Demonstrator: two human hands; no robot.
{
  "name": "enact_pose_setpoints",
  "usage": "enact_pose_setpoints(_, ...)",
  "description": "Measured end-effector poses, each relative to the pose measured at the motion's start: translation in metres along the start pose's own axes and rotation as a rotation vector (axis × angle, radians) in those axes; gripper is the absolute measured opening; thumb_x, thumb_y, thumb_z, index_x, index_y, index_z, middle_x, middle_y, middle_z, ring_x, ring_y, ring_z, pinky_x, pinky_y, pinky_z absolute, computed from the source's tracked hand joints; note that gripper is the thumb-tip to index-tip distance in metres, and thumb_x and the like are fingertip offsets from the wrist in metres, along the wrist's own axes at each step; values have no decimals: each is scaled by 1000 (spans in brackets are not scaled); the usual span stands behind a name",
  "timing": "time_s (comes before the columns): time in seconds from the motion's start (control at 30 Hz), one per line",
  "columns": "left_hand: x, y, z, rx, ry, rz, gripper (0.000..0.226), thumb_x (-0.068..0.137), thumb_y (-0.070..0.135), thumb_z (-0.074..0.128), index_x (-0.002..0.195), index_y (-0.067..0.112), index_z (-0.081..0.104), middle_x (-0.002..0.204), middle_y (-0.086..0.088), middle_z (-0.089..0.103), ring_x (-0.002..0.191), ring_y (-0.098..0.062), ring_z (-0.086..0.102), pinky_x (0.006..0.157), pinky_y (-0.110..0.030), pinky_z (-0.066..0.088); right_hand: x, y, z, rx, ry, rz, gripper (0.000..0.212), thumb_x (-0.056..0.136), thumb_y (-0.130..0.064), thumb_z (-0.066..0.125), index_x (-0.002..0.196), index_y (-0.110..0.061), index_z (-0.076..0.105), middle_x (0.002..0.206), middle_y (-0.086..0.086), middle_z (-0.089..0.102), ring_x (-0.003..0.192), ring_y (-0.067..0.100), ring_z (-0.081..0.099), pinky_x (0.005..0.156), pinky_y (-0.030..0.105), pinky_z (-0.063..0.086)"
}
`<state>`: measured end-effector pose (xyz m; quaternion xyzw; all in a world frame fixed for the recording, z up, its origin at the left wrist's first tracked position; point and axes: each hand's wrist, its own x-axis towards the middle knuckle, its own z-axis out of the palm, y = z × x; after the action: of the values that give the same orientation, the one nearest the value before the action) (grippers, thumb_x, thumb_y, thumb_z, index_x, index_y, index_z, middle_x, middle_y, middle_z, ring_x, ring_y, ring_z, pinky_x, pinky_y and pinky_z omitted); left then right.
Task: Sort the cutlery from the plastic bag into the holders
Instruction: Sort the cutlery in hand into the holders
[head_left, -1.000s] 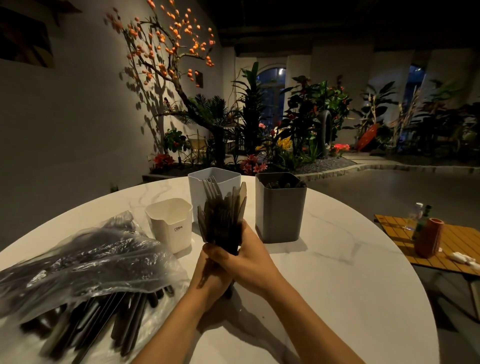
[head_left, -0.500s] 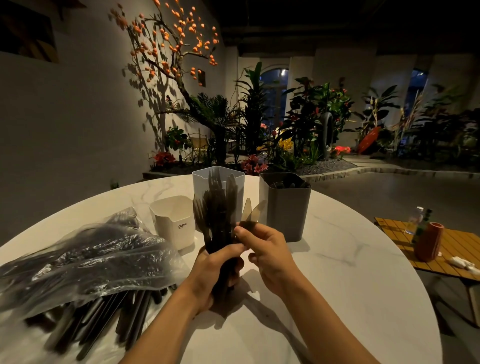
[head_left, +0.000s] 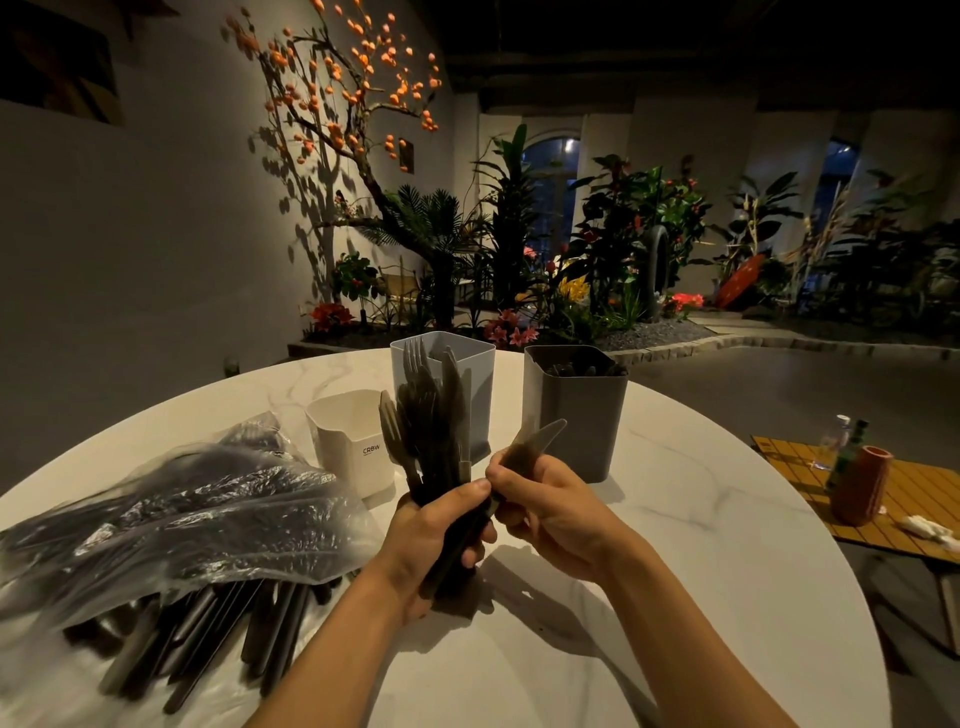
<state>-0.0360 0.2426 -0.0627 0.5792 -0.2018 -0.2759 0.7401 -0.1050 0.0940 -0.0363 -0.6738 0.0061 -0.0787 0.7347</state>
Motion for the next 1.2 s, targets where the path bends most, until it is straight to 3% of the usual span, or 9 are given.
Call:
enact_pose_setpoints(0.23, 3, 1, -3, -161, 3, -25, 32, 88, 34, 70, 100, 4, 69, 79, -16, 66, 50, -16, 51, 58, -28, 46, 2, -8, -15, 54, 394, -158, 22, 104, -21, 50, 100, -1, 58, 72, 10, 54, 56, 12, 50, 58, 23, 46)
enact_pose_setpoints(0.37, 5, -2, -2, -98, 78, -22, 23, 93, 27, 71, 87, 5, 70, 64, -12, 59, 49, -16, 49, 62, -32, 46, -1, -7, -8, 11, 291, -107, 23, 103, -23, 52, 102, 0, 57, 74, 12, 59, 56, 14, 56, 55, 21, 50)
enact_pose_setpoints(0.53, 7, -4, -1, -51, 132, -20, 30, 95, 27, 68, 77, 3, 66, 58, -9, 56, 49, -16, 49, 62, -33, 46, -8, -18, -11, 120, 159, -10, 21, 102, -19, 53, 106, 1, 59, 79, 14, 64, 61, 18, 63, 60, 22, 58)
enact_pose_setpoints(0.63, 6, -4, 2, -40, 126, -33, 34, 97, 29, 66, 72, 5, 63, 56, -7, 54, 50, -16, 49, 59, -31, 45, -9, -23, -13, 47, 171, -61, 21, 101, -18, 54, 105, 1, 60, 82, 16, 64, 64, 20, 64, 61, 22, 58)
enact_pose_setpoints(0.8, 11, -2, -2, -198, 125, -36, 23, 90, 24, 74, 91, 3, 64, 63, -9, 54, 47, -15, 45, 58, -32, 41, 3, -50, -22, 93, 491, -363, 17, 104, -19, 49, 103, -3, 55, 78, 16, 67, 57, 17, 65, 51, 21, 56)
enact_pose_setpoints(0.9, 12, -3, -2, -181, 109, -39, 24, 90, 24, 74, 93, 3, 64, 64, -10, 55, 47, -15, 47, 57, -31, 44, 14, -77, -34, -128, 741, -522, 18, 104, -25, 52, 104, -7, 55, 76, 7, 68, 57, 13, 67, 48, 22, 54)
enact_pose_setpoints(1.07, 15, -3, -3, -195, 92, -44, 25, 90, 24, 75, 96, 2, 64, 65, -10, 55, 47, -14, 47, 53, -29, 44, 40, -103, -62, -396, 1047, -647, 15, 102, -34, 55, 88, -29, 53, 83, -1, 67, 70, 15, 70, 75, 44, 61)
enact_pose_setpoints(1.2, 16, -4, -3, -186, 75, -60, 28, 90, 26, 74, 97, 2, 63, 65, -9, 56, 48, -14, 48, 54, -28, 45, 54, -101, -79, -697, 1079, -504, 22, 102, -41, 50, 86, -28, 57, 83, -5, 66, 86, 19, 67, 84, 51, 57)
